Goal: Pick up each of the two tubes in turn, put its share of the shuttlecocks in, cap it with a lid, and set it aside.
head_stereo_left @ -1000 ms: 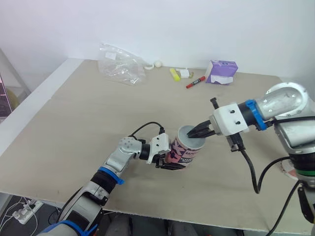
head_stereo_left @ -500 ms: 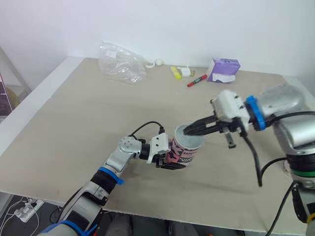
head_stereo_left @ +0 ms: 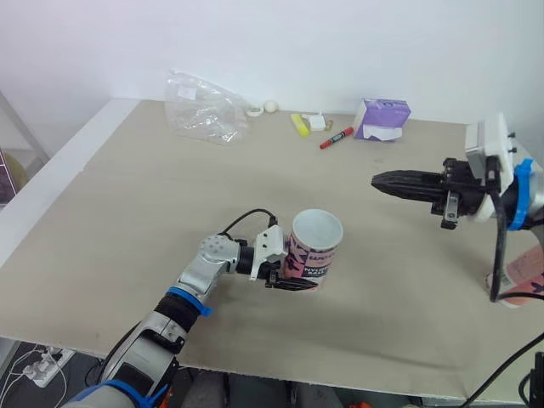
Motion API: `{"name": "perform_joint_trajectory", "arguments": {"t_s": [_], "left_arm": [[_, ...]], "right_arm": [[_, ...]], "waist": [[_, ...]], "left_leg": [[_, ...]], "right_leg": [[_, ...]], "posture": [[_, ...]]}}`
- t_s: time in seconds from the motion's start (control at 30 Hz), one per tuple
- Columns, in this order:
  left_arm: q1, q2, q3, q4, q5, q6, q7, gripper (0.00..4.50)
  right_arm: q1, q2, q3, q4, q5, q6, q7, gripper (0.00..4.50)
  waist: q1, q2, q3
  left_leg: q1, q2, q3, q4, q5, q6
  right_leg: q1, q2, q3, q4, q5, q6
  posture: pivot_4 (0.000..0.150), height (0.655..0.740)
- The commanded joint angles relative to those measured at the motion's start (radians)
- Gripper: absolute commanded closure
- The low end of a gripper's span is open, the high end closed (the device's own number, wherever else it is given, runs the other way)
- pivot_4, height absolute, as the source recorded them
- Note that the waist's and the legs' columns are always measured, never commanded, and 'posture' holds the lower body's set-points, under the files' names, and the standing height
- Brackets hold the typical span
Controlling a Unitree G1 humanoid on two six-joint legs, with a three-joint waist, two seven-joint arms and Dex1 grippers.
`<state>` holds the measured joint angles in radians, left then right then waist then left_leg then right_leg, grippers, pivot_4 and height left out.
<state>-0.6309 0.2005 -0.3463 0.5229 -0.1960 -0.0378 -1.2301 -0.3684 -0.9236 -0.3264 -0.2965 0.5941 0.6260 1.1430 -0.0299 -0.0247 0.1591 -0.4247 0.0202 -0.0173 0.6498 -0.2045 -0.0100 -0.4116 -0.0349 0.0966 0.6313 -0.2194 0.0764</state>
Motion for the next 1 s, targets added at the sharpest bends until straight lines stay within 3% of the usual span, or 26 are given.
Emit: {"name": "perform_joint_trajectory", "arguments": {"t_s": [0.03, 0.07, 0.17, 0.23, 0.27, 0.5, 0.77, 1.0], "left_arm": [[-0.022, 0.017, 0.027, -0.009, 0.000, -0.005, -0.020, 0.00], [-0.028, 0.021, 0.031, -0.013, 0.000, -0.009, -0.025, 0.00], [-0.039, 0.030, 0.033, -0.026, 0.001, -0.017, -0.039, 0.00], [-0.041, 0.037, 0.035, -0.041, 0.000, -0.013, -0.048, 0.00], [-0.041, 0.040, 0.036, -0.047, -0.002, -0.010, -0.053, 0.00], [-0.023, 0.078, 0.043, -0.098, -0.010, -0.004, -0.087, 0.00], [0.076, 0.185, 0.076, -0.275, -0.055, 0.024, -0.136, 0.00], [0.166, 0.267, 0.104, -0.399, -0.086, 0.070, -0.137, 0.00]], "right_arm": [[0.126, 0.018, -0.038, -0.102, -0.015, -0.056, -0.025, 3.11], [0.171, 0.031, -0.033, -0.129, -0.017, -0.066, -0.033, 3.11], [0.276, 0.061, -0.007, -0.182, -0.023, -0.095, -0.053, 1.83], [0.330, 0.076, 0.017, -0.203, -0.032, -0.113, -0.059, 0.95], [0.353, 0.080, 0.030, -0.210, -0.038, -0.124, -0.058, 0.12], [0.419, 0.114, 0.117, -0.207, -0.064, -0.183, -0.064, 0.12], [0.354, 0.289, 0.314, -0.063, -0.212, -0.360, -0.157, 0.12], [0.295, 0.428, 0.381, 0.040, -0.273, -0.469, -0.242, 0.12]], "waist": [[0.001, 0.001, 0.001], [0.003, 0.001, 0.001], [0.006, 0.001, 0.001], [0.006, 0.002, 0.002], [0.006, 0.002, 0.002], [0.006, 0.001, 0.004], [0.002, 0.001, 0.008], [0.005, 0.003, 0.008]], "left_leg": [[0.000, 0.000, 0.000, 0.000, 0.000, 0.000], [0.000, 0.000, 0.000, -0.001, 0.000, 0.000], [-0.001, 0.000, -0.003, -0.006, 0.000, 0.000], [-0.001, -0.001, -0.002, -0.008, 0.000, 0.000], [-0.001, -0.002, -0.002, -0.009, 0.000, -0.001], [-0.001, -0.001, -0.004, -0.011, -0.001, -0.001], [0.000, 0.002, -0.003, -0.011, -0.001, -0.001], [0.001, 0.005, -0.004, -0.010, -0.001, -0.001]], "right_leg": [[0.000, 0.000, 0.000, 0.000, 0.000, 0.000], [0.000, 0.001, 0.000, 0.000, -0.001, 0.000], [0.000, 0.003, 0.001, 0.000, -0.005, 0.000], [-0.002, 0.002, 0.003, 0.000, -0.004, 0.004], [-0.002, 0.002, 0.003, 0.000, -0.005, 0.005], [-0.003, 0.003, 0.001, 0.000, -0.006, 0.004], [-0.002, 0.006, 0.001, 0.000, -0.006, 0.001], [-0.002, 0.009, 0.001, 0.001, -0.005, -0.002]], "posture": [[0.150, 0.7400], [0.150, 0.7400], [0.150, 0.7400], [0.150, 0.7400], [0.150, 0.7400], [0.150, 0.7400], [0.150, 0.7400], [0.150, 0.7400]]}}
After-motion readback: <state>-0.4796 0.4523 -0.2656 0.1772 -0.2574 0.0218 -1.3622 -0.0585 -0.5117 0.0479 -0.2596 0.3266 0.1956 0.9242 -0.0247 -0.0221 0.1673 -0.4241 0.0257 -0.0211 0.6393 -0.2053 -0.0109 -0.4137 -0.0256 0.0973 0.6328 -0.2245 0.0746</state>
